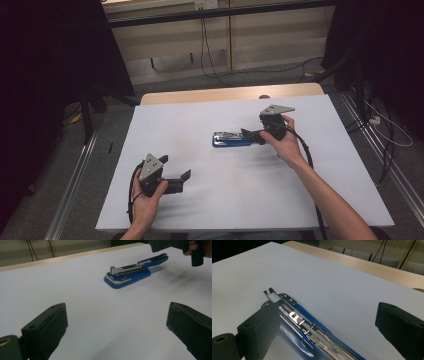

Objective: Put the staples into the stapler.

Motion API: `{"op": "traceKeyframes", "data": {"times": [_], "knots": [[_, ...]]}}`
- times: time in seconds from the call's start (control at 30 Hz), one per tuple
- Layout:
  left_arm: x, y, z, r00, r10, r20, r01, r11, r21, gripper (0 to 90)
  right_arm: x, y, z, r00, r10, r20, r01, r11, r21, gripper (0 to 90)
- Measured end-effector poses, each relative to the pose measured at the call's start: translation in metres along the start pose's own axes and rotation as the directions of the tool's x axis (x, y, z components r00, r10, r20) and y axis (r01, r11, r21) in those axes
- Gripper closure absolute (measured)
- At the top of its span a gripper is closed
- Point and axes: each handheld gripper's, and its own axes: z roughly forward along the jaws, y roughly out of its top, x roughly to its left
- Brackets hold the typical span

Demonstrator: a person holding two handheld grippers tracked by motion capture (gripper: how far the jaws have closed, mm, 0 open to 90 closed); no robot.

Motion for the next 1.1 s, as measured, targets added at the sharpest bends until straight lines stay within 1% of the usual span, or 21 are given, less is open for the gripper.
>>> {"op": "traceKeyframes", "data": {"times": [0.03, 0.07, 0.1, 0.13, 0.2, 0.3, 0.47, 0.57, 0.6, 0.63, 0.7, 0.73, 0.8, 0.9, 1.03, 1.1], "knots": [[0.0, 0.0, 0.001, 0.9999, -0.011, -0.001, 0.011, 0.9999, -0.007, 3.6, 0.001, -0.001, -0.003, 1.0, 0.0, 0.003, 0.0, 1.0, -0.005, 5.4], [0.001, 0.0, 0.002, 1.0, -0.005, -0.005, 0.005, 1.0, -0.004, 3.6, 0.002, -0.002, -0.007, 1.0, 0.003, 0.008, -0.003, 1.0, -0.008, 5.2], [0.001, 0.0, 0.003, 0.9999, -0.012, -0.008, 0.012, 0.9999, -0.006, 3.6, 0.002, -0.004, -0.01, 0.9999, 0.001, 0.015, -0.001, 1.0, -0.017, 5.0], [0.002, 0.0, 0.004, 0.9999, -0.005, -0.01, 0.005, 1.0, 0.001, 3.6, 0.002, -0.007, -0.014, 0.9997, 0.005, 0.025, -0.005, 1.0, -0.025, 4.7], [0.002, 0.001, 0.005, 0.9999, -0.011, -0.012, 0.011, 0.9999, -0.001, 3.6, 0.002, -0.012, -0.02, 0.9992, 0.014, 0.038, -0.013, 0.999, -0.035, 4.6], [0.003, 0.001, 0.005, 0.9998, -0.007, -0.018, 0.007, 1.0, 0.0, 3.6, 0.0, -0.017, -0.027, 0.9986, 0.015, 0.05, -0.013, 0.999, -0.039, 4.6], [0.004, 0.003, 0.007, 0.9996, 0.01, -0.027, -0.01, 1.0, 0.001, 3.6, -0.007, -0.027, -0.043, 0.9943, 0.034, 0.102, -0.027, 0.998, -0.063, 4.4], [0.003, 0.007, 0.009, 0.9995, 0.01, -0.031, -0.011, 0.9999, -0.011, 3.6, -0.009, -0.033, -0.05, 0.9926, 0.04, 0.114, -0.032, 0.997, -0.071, 4.3], [0.003, 0.007, 0.009, 0.9994, 0.005, -0.035, -0.005, 0.9999, -0.015, 3.6, -0.008, -0.035, -0.052, 0.9919, 0.042, 0.12, -0.034, 0.997, -0.068, 4.4], [0.003, 0.008, 0.01, 0.9994, 0.01, -0.033, -0.01, 0.9998, -0.014, 3.6, -0.008, -0.036, -0.054, 0.9919, 0.038, 0.121, -0.03, 0.997, -0.07, 4.3], [0.002, 0.01, 0.012, 0.9996, 0.003, -0.03, -0.003, 0.9997, -0.023, 3.7, -0.008, -0.04, -0.06, 0.9927, 0.049, 0.11, -0.041, 0.996, -0.074, 3.9], [0.002, 0.011, 0.012, 0.9995, 0.007, -0.031, -0.008, 0.9997, -0.021, 3.9, -0.007, -0.042, -0.062, 0.9932, 0.045, 0.107, -0.037, 0.997, -0.075, 3.9], [0.0, 0.011, 0.013, 0.9995, 0.008, -0.029, -0.009, 0.9997, -0.021, 4.1, -0.007, -0.044, -0.068, 0.9928, 0.046, 0.111, -0.037, 0.996, -0.082, 3.5], [-0.001, 0.01, 0.013, 0.9995, 0.017, -0.025, -0.017, 0.9998, -0.011, 4.1, -0.006, -0.048, -0.074, 0.992, 0.061, 0.111, -0.051, 0.995, -0.086, 2.5], [-0.002, 0.01, 0.012, 0.9998, 0.013, -0.018, -0.013, 0.9997, -0.021, 4.2, -0.003, -0.054, -0.082, 0.9907, 0.059, 0.123, -0.048, 0.995, -0.087, 2.3], [-0.003, 0.009, 0.013, 0.9996, 0.012, -0.024, -0.013, 0.9997, -0.023, 4.3, -0.001, -0.055, -0.086, 0.9909, 0.063, 0.119, -0.052, 0.994, -0.094, 2.4]]}}
